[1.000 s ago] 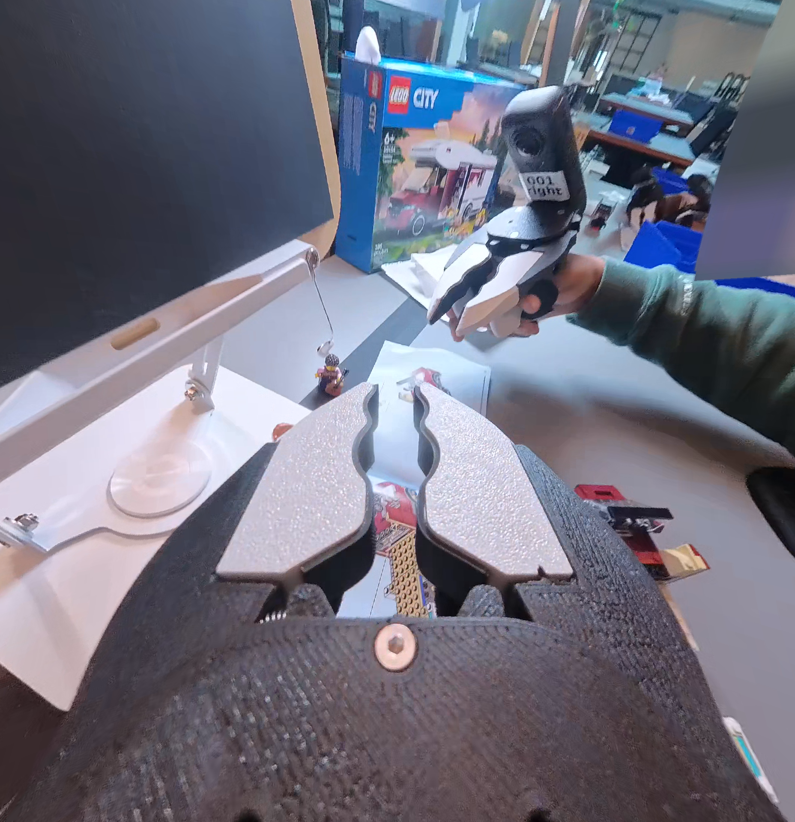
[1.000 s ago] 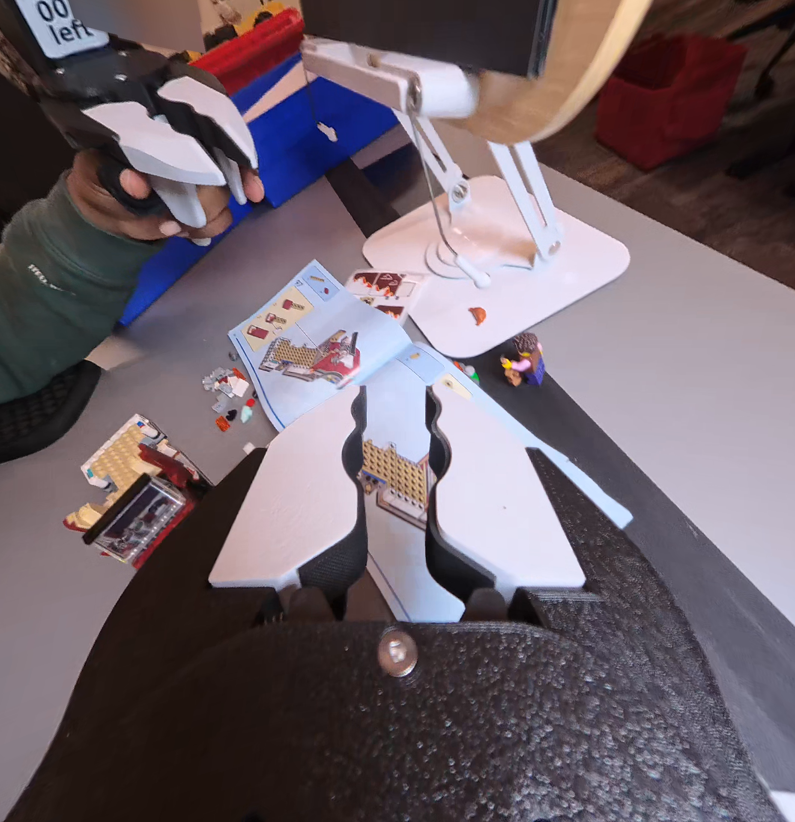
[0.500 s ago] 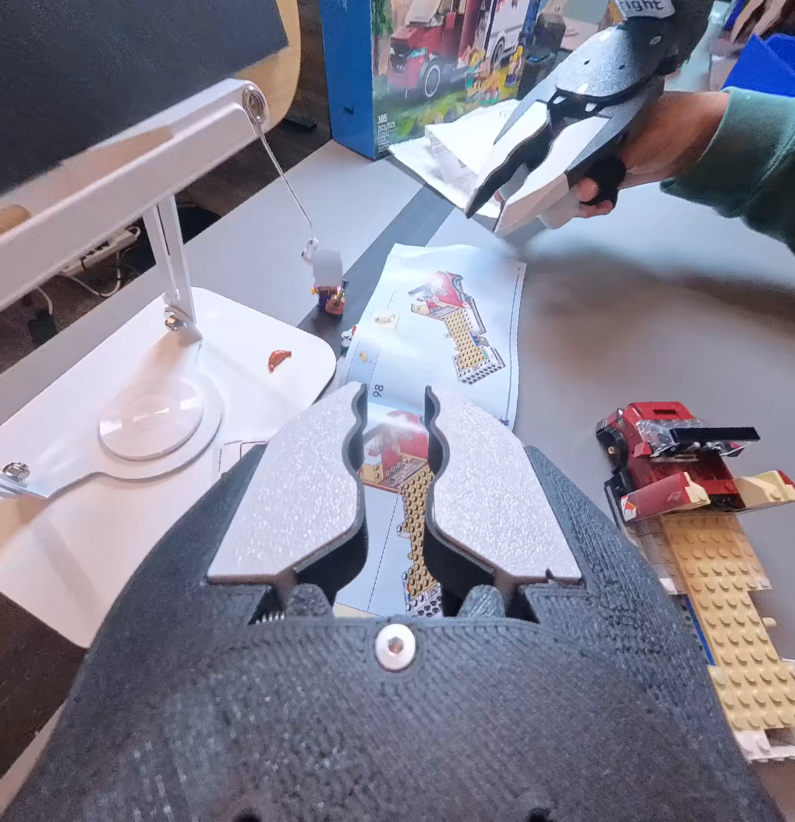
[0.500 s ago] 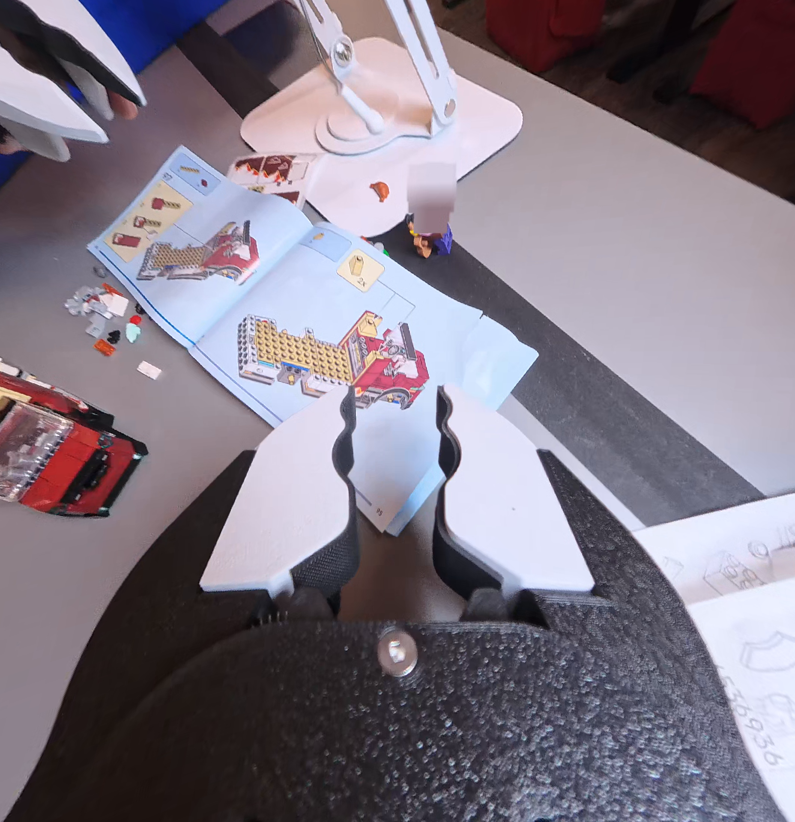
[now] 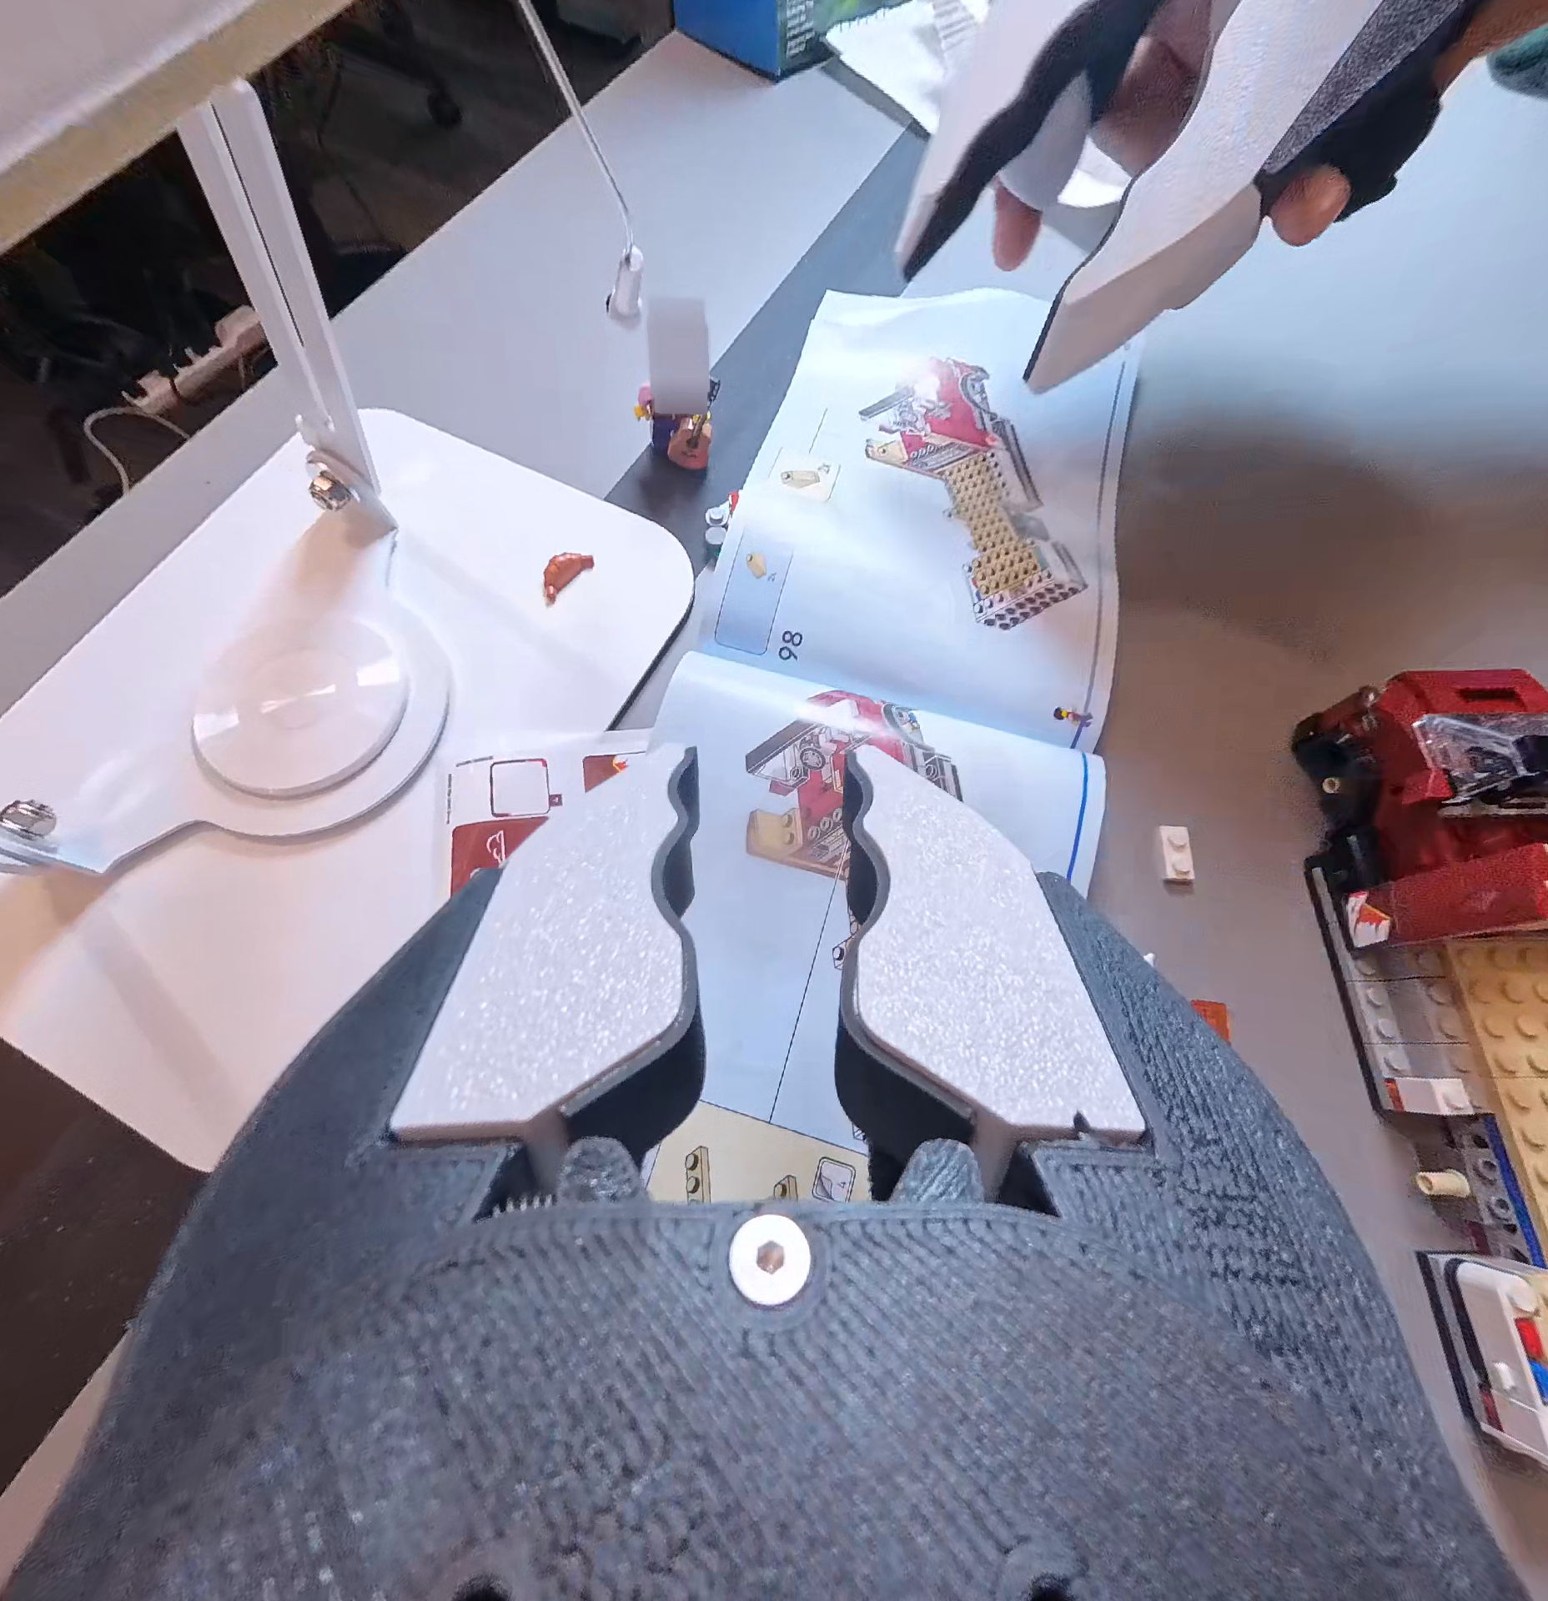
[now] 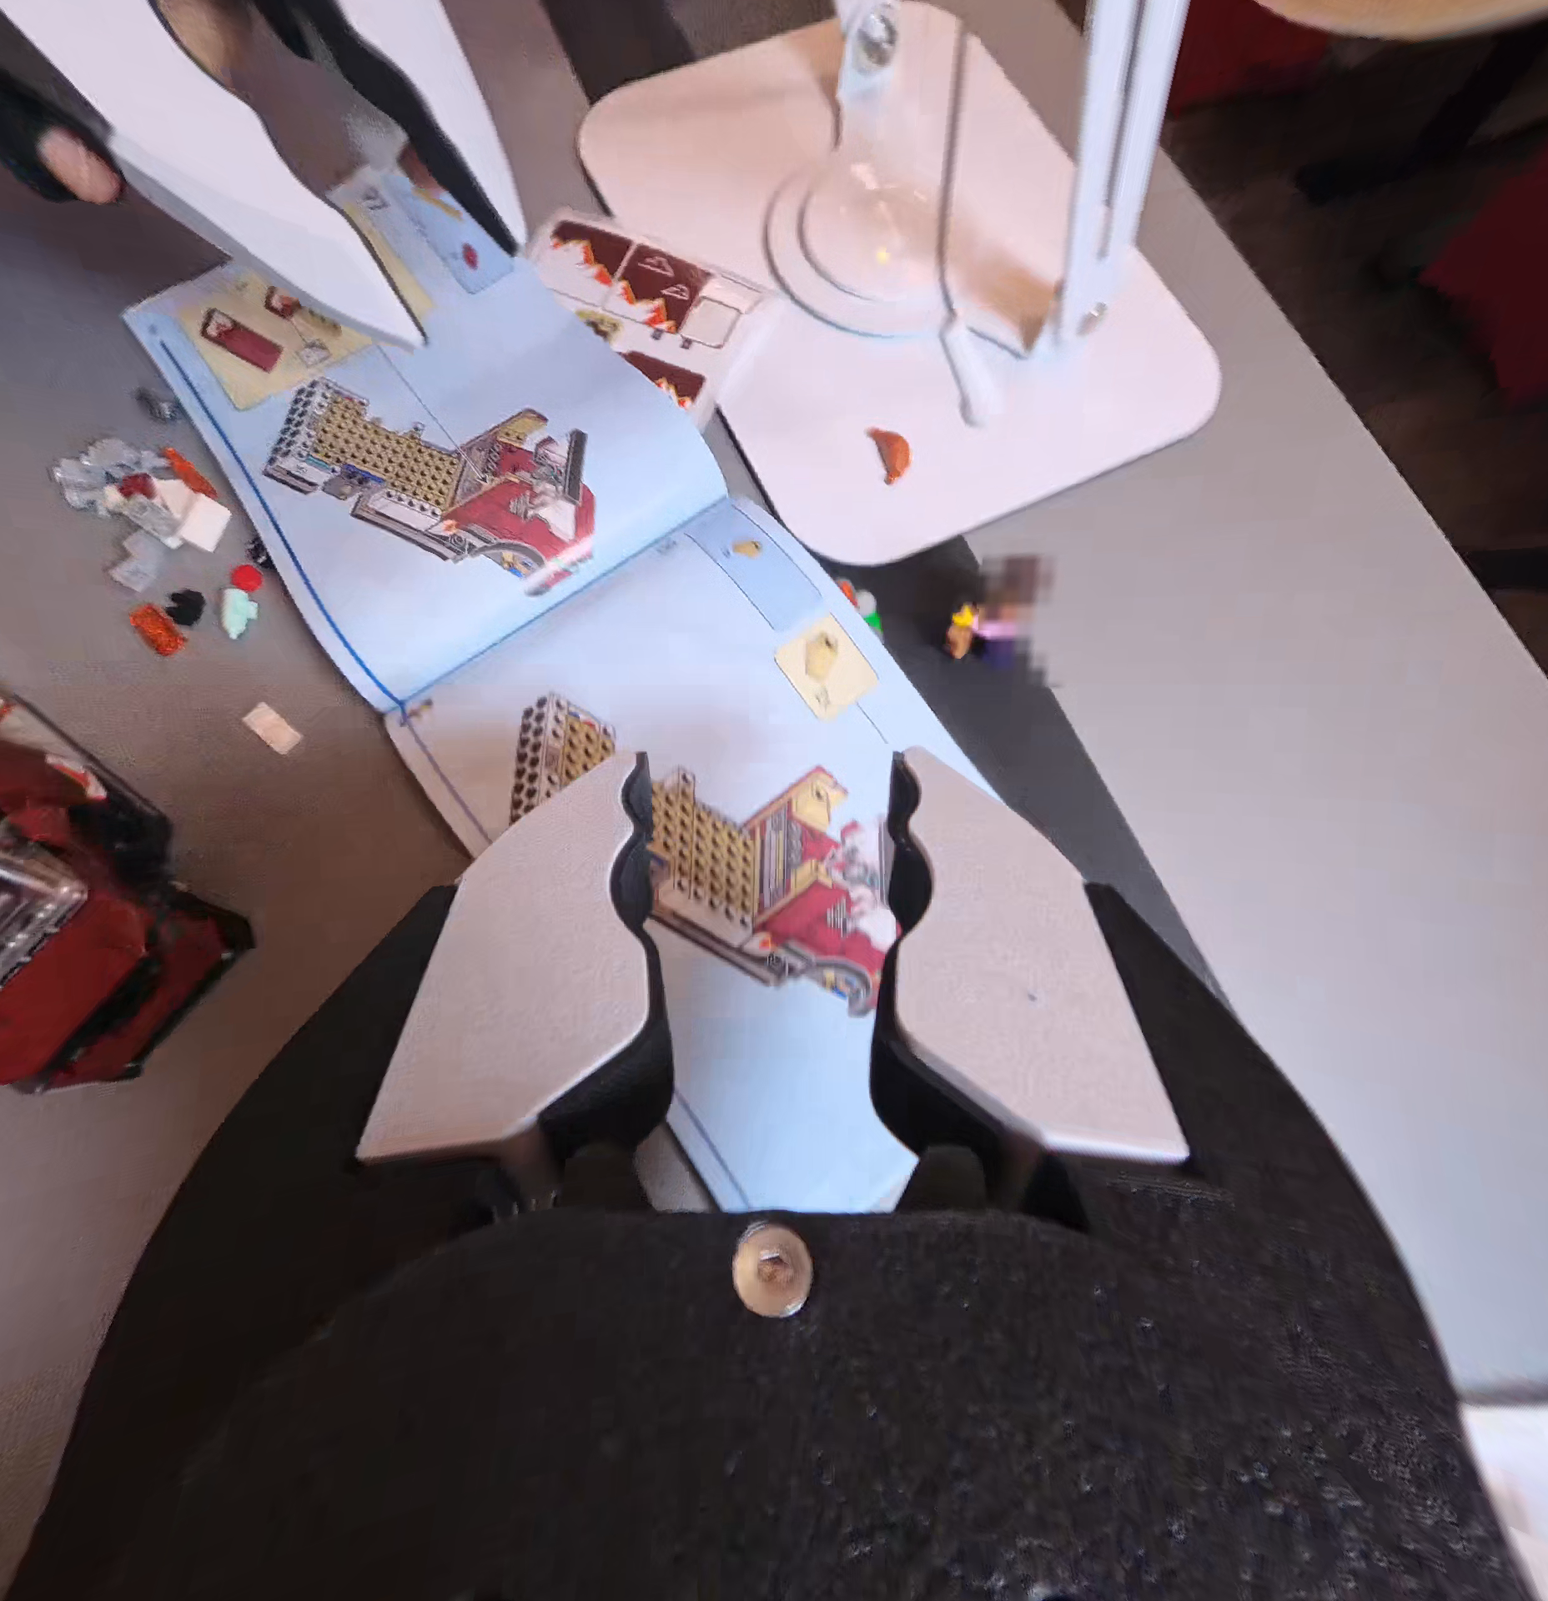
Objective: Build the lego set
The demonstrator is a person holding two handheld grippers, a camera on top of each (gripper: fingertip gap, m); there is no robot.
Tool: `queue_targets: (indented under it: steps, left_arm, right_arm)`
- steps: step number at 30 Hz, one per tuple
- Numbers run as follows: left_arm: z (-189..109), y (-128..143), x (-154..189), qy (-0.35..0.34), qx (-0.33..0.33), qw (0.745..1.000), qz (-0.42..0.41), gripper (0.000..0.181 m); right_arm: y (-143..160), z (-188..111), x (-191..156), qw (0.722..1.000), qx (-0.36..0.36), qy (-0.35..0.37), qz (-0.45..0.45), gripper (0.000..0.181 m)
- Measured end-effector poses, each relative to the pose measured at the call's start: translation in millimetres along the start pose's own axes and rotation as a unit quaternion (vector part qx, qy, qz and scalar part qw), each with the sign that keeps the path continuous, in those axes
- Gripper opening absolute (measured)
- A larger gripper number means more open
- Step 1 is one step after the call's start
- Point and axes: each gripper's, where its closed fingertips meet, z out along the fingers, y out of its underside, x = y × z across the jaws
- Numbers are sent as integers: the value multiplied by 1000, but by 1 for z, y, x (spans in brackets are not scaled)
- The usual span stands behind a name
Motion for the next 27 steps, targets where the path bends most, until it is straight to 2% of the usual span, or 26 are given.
queue_targets:
  steps: [1, 4, 7, 10, 14, 17, 21, 24, 27]
  left_arm:
    - [2, 3, -2, -2, -8, 1000, 0, 34]
    - [5, 16, -7, -12, -34, 999, 4, 39]
    - [4, 25, -9, -11, -45, 999, -4, 44]
    - [0, 28, -11, -6, -45, 999, -10, 47]
    - [0, 31, -10, 5, -50, 999, -13, 50]
    - [3, 34, -7, 12, -58, 998, -11, 51]
    - [6, 35, -4, 12, -63, 998, 1, 51]
    - [7, 31, -1, 18, -59, 998, 7, 51]
    - [10, 27, 3, 29, -67, 997, 21, 53]
  right_arm:
    - [-7, 10, -3, 1000, -11, -8, -21, 55]
    - [-17, 41, -5, 996, -48, -28, -76, 64]
    - [-10, 60, 0, 991, -89, -59, -79, 70]
    - [0, 66, 5, 987, -118, -92, -52, 74]
    - [10, 63, 1, 977, -155, -145, -20, 69]
    - [14, 60, 3, 971, -176, -161, -13, 55]
    - [23, 56, 6, 967, -196, -161, -20, 18]
    - [25, 52, 2, 968, -189, -162, -31, 7]
    - [22, 44, -1, 972, -174, -150, -48, 4]
